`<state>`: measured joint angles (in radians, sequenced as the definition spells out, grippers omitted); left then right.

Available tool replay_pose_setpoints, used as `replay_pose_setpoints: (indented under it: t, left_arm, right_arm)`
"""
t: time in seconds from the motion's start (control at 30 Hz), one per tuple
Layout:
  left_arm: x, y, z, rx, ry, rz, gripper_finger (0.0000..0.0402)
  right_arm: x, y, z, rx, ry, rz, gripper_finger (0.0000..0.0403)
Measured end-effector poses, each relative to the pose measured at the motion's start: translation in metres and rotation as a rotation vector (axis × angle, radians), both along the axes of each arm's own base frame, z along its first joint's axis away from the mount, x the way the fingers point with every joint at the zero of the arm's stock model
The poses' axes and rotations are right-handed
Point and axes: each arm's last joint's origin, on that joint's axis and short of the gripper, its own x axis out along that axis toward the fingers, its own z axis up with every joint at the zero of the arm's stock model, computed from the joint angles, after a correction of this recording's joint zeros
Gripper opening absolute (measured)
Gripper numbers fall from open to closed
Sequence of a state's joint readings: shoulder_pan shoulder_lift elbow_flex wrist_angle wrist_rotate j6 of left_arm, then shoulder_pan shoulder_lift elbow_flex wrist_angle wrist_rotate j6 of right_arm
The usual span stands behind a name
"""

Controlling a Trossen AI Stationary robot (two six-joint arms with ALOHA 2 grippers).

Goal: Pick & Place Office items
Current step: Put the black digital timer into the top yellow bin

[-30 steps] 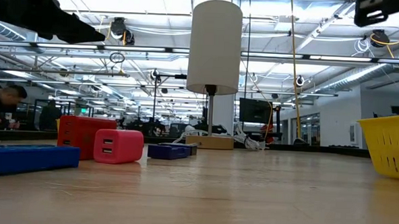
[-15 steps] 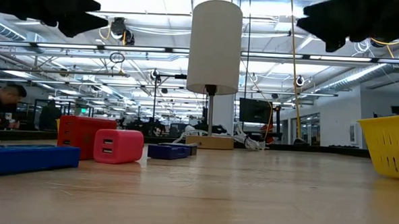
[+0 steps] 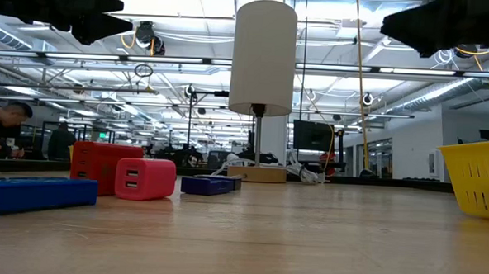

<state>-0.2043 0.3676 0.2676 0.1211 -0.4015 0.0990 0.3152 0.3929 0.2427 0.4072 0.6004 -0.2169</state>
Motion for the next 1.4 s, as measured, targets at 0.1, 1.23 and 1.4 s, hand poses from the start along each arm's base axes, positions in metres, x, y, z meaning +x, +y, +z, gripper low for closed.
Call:
replay_pose_setpoints:
  t: [0.1,1.23,1.4]
  left_arm:
    - [0.000,0.000,0.000,0.000,0.000,0.000,0.0338]
    - [0.000,0.000,0.001,0.000,-0.005,0.001,0.0338]
    - [0.000,0.000,0.000,0.000,-0.004,0.001,0.0338]
  right_arm:
    - [0.000,-0.007,-0.013,0.004,0.013,-0.051,0.0164]
    - [-0.004,-0.027,-0.052,0.208,0.033,0.065,0.0157]
    - [-0.003,-0.027,-0.053,0.204,0.041,0.063,0.0156]
